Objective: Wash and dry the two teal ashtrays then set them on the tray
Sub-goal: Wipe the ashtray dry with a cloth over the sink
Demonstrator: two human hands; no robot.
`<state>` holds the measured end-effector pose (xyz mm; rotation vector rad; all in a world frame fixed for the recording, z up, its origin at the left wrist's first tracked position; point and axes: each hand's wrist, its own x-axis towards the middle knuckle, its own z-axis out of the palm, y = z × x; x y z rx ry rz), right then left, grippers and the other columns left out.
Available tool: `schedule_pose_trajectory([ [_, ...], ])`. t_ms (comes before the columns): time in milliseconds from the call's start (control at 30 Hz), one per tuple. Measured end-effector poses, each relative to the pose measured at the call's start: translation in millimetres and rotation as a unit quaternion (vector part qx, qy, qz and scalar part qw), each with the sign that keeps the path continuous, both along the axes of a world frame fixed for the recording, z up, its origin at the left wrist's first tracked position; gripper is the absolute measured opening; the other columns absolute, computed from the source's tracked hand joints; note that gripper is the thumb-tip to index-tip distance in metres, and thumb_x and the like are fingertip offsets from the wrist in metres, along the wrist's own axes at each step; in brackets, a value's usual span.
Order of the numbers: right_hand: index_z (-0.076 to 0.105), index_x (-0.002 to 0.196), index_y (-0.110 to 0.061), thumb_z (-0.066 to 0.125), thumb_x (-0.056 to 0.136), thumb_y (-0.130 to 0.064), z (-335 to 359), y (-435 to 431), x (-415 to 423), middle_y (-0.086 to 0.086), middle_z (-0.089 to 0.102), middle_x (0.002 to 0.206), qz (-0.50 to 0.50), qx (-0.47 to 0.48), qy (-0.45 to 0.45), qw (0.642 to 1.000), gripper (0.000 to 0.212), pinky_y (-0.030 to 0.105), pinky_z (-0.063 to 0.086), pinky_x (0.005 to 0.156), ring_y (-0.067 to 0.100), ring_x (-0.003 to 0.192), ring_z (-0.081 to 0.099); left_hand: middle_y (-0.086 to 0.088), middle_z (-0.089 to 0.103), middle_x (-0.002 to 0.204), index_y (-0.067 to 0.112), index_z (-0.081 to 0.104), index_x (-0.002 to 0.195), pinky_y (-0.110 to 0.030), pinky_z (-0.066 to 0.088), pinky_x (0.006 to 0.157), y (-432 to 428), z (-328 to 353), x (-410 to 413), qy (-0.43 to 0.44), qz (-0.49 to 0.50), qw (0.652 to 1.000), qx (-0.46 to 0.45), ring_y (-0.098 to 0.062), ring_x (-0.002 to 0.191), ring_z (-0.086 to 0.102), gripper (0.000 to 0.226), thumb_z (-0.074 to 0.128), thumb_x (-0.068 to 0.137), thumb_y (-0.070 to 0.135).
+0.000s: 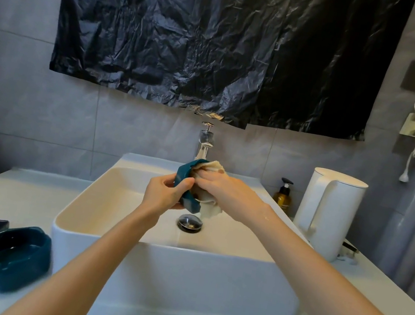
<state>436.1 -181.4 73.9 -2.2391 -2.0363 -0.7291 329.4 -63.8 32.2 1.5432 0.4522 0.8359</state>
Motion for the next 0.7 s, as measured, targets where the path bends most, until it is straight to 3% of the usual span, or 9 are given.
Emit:
schedule_pose_trajectory([
  [133,0.045,0.135,-0.017,0.06,0.092,-0.011,0,8,-12,0.003,0.053,0.135,-0.073,0.043,-0.018,0.996,0.046,0.037,0.054,0.089,0.023,0.121,0.052,-0.01,0.069,0.1,0.015,0.063,0.103,-0.028,0.059,0.07,-2,1,-2,-0.019,0.007,1.0,0.006,-0.024,0.087,0.068,0.014,0.061,0.091,0.024],
  [267,0.053,0.128,-0.012,0.056,0.094,-0.013,-6,7,-17,0.009,0.058,0.12,-0.139,0.072,-0.052,0.986,0.035,0.031,0.051,0.079,0.026,0.109,0.057,-0.004,0.069,0.087,0.018,0.064,0.096,-0.023,0.058,0.059,-7,-1,-4,-0.027,0.017,0.999,0.003,-0.016,0.074,0.068,0.006,0.062,0.09,0.021],
  [333,0.058,0.124,-0.016,0.059,0.092,-0.014,-4,0,-16,0.006,0.06,0.117,-0.111,0.056,-0.015,0.992,0.032,0.031,0.053,0.08,0.023,0.104,0.059,-0.003,0.069,0.086,0.019,0.063,0.096,-0.023,0.058,0.059,-6,-1,-5,-0.028,0.016,0.999,-0.002,-0.016,0.075,0.068,0.006,0.062,0.091,0.021],
  [467,0.064,0.108,-0.022,0.056,0.087,0.0,3,-20,-14,-0.003,0.063,0.105,-0.005,0.04,0.176,0.984,0.032,0.035,0.053,0.077,0.017,0.096,0.057,-0.007,0.069,0.098,0.013,0.065,0.107,-0.03,0.058,0.07,-7,-1,-5,-0.011,0.007,1.0,0.011,-0.021,0.085,0.067,0.019,0.061,0.091,0.023],
  [533,0.057,0.113,-0.024,0.05,0.085,0.007,5,-23,-15,-0.005,0.059,0.104,0.014,0.012,0.248,0.969,0.042,0.026,0.05,0.072,0.013,0.093,0.054,-0.01,0.069,0.101,0.01,0.065,0.111,-0.034,0.059,0.074,-8,-1,-5,-0.003,-0.001,1.0,0.012,-0.023,0.087,0.067,0.025,0.061,0.091,0.025],
  [600,0.045,0.116,-0.027,0.045,0.087,0.007,9,-24,-16,-0.003,0.06,0.108,0.009,-0.011,0.304,0.953,0.044,0.029,0.052,0.075,0.014,0.094,0.056,-0.009,0.07,0.094,0.01,0.067,0.106,-0.031,0.06,0.068,-9,0,-5,-0.006,-0.008,1.0,-0.011,-0.021,0.081,0.067,0.023,0.061,0.091,0.026],
  [667,0.042,0.112,-0.029,0.045,0.086,0.003,15,-26,-15,0.003,0.062,0.111,-0.008,-0.005,0.295,0.955,0.041,0.043,0.054,0.078,0.021,0.095,0.058,-0.007,0.069,0.083,0.011,0.068,0.094,-0.024,0.058,0.055,-8,2,-7,-0.017,-0.008,0.999,-0.032,-0.016,0.071,0.065,0.017,0.062,0.09,0.026],
  [700,0.046,0.113,-0.028,0.047,0.085,0.002,18,-27,-14,0.002,0.062,0.11,0.001,0.013,0.234,0.972,0.041,0.044,0.053,0.077,0.022,0.095,0.057,-0.007,0.068,0.079,0.011,0.068,0.09,-0.022,0.056,0.052,-8,2,-8,-0.021,-0.007,0.999,-0.035,-0.016,0.068,0.064,0.015,0.062,0.09,0.025],
])
